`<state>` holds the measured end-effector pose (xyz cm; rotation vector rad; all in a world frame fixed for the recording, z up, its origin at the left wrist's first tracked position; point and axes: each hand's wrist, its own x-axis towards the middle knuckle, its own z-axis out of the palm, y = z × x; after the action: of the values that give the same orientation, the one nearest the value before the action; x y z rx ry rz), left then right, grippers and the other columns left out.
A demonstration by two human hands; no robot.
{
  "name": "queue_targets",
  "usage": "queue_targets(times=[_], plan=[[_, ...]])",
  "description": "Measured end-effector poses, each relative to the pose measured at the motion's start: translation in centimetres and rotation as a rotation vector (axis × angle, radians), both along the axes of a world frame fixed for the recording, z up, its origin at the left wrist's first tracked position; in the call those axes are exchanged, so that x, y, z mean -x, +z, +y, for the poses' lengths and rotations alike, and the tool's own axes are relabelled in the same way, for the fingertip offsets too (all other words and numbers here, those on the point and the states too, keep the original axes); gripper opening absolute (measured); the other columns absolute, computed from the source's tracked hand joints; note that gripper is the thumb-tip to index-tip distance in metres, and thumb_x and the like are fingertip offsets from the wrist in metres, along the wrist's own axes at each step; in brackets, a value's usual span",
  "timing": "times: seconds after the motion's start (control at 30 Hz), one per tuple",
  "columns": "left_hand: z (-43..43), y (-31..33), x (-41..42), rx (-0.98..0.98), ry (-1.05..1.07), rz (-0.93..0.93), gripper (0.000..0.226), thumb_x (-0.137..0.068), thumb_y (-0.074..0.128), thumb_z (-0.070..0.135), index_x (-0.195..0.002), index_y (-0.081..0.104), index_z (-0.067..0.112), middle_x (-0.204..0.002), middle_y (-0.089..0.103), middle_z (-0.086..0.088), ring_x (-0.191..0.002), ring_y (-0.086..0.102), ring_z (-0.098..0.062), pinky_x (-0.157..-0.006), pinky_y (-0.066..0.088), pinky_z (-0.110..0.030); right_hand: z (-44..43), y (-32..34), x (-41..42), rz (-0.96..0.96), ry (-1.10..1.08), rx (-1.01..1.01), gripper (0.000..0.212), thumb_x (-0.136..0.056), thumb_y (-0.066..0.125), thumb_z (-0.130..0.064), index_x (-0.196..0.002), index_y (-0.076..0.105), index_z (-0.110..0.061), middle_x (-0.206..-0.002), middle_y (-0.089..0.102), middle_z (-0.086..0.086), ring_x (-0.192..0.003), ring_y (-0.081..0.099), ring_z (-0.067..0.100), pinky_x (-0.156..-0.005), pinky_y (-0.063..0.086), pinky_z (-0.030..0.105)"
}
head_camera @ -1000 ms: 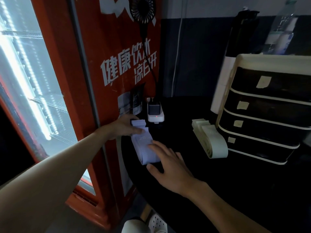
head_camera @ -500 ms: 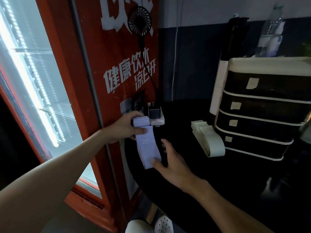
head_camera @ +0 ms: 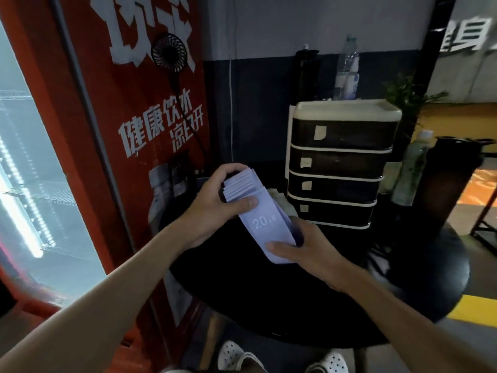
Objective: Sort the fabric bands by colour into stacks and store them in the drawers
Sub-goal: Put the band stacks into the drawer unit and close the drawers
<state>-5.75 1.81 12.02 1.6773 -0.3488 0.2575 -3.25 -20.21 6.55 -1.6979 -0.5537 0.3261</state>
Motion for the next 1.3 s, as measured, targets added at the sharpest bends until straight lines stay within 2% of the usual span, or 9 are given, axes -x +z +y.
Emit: queue_targets(times=[0.2, 0.33, 0.43, 0.57, 0.73, 0.87, 1.03, 1.17, 1.3], plan=[[-5.3, -6.3, -0.5, 0.036, -0.096, 0.225, 0.072, -0.068, 0.089, 0.01, -0.13, 0.057, 0.025, -0.117, 0.068, -0.018, -0.103, 0.069, -0.03, -0.088, 0.058, -0.045, -9.1, -0.4, 0.8, -0.274, -0.211, 0.463, 0.029, -0.071, 0.085, -0.03, -0.086, 0.061, -0.023, -0.076, 0.06, -0.008, -0.063, 0.056, 0.004, -0.06, 0.043, 0.029], [-7.7, -8.9, -0.6, -0.129, -0.151, 0.228, 0.057, -0.074, 0.086, 0.007, -0.123, 0.063, 0.027, -0.113, 0.069, -0.012, -0.1, 0.07, -0.023, -0.083, 0.059, -0.037, -12.5, -0.9, 0.7, -0.313, -0.203, 0.659, 0.043, -0.063, 0.079, -0.046, -0.101, 0.064, -0.033, -0.095, 0.067, -0.01, -0.082, 0.064, 0.002, -0.073, 0.057, 0.035], [-8.5, -9.8, -0.5, -0.231, -0.159, 0.2, 0.06, -0.073, 0.086, 0.007, -0.123, 0.061, 0.03, -0.113, 0.067, -0.006, -0.098, 0.07, -0.017, -0.082, 0.058, -0.03, -13.5, -1.7, 0.5, -0.348, -0.168, 0.731, 0.057, -0.061, 0.078, -0.054, -0.113, 0.059, -0.042, -0.109, 0.06, -0.017, -0.096, 0.059, -0.001, -0.084, 0.054, 0.032], [-8.5, -9.9, -0.3, -0.349, -0.193, 0.174, 0.073, -0.073, 0.087, 0.011, -0.133, 0.052, 0.032, -0.121, 0.061, 0.006, -0.104, 0.063, -0.001, -0.084, 0.051, -0.017, -14.4, -2.2, 0.9, -0.331, -0.183, 0.673, 0.09, -0.06, 0.086, -0.054, -0.136, 0.039, -0.042, -0.119, 0.04, -0.019, -0.11, 0.045, -0.006, -0.087, 0.041, 0.007], [-8.9, -10.3, -0.5, -0.341, -0.244, 0.146, 0.072, -0.07, 0.09, 0.014, -0.128, 0.051, 0.025, -0.124, 0.059, 0.006, -0.112, 0.061, -0.005, -0.092, 0.05, -0.022, -14.3, -4.7, 2.1, -0.284, -0.31, 0.403, 0.104, -0.054, 0.089, -0.052, -0.142, 0.036, -0.031, -0.114, 0.06, -0.015, -0.102, 0.061, -0.003, -0.09, 0.053, 0.024], [-9.0, -10.7, -0.6, -0.341, -0.203, 0.12, 0.081, -0.067, 0.092, 0.017, -0.131, 0.045, 0.029, -0.132, 0.052, 0.004, -0.116, 0.059, -0.005, -0.099, 0.049, -0.023, -13.9, -4.7, 2.7, -0.252, -0.326, 0.27, 0.101, -0.061, 0.091, -0.029, -0.143, 0.033, -0.026, -0.113, 0.063, -0.012, -0.1, 0.063, -0.005, -0.081, 0.05, 0.012], [-9.0, -10.9, -0.9, -0.353, -0.23, 0.104, 0.108, -0.06, 0.091, 0.03, -0.15, 0.031, 0.028, -0.137, 0.047, 0.005, -0.119, 0.057, -0.003, -0.096, 0.048, -0.018, -12.8, -4.4, 2.6, -0.234, -0.243, 0.243, 0.098, -0.067, 0.088, -0.016, -0.143, 0.028, -0.025, -0.115, 0.065, -0.009, -0.1, 0.065, -0.001, -0.081, 0.05, 0.013], [-9.1, -10.6, -0.6, -0.384, -0.213, 0.1, 0.091, -0.07, 0.09, 0.012, -0.145, 0.041, 0.027, -0.125, 0.054, 0.003, -0.107, 0.062, -0.001, -0.088, 0.048, -0.016, -12.5, -4.8, 2.2, -0.22, -0.268, 0.223, 0.084, -0.068, 0.088, -0.015, -0.136, 0.039, -0.025, -0.112, 0.066, -0.006, -0.096, 0.066, 0.001, -0.079, 0.052, 0.017], [-8.9, -10.7, -0.6, -0.44, -0.209, 0.041, 0.058, -0.068, 0.088, 0.025, -0.119, 0.061, 0.025, -0.125, 0.053, 0.007, -0.112, 0.059, -0.007, -0.092, 0.046, -0.017, -12.6, -5.1, 2.3, -0.337, -0.296, 0.303, 0.047, -0.072, 0.086, -0.022, -0.112, 0.062, -0.017, -0.1, 0.068, -0.006, -0.089, 0.066, 0.002, -0.073, 0.052, 0.015]])
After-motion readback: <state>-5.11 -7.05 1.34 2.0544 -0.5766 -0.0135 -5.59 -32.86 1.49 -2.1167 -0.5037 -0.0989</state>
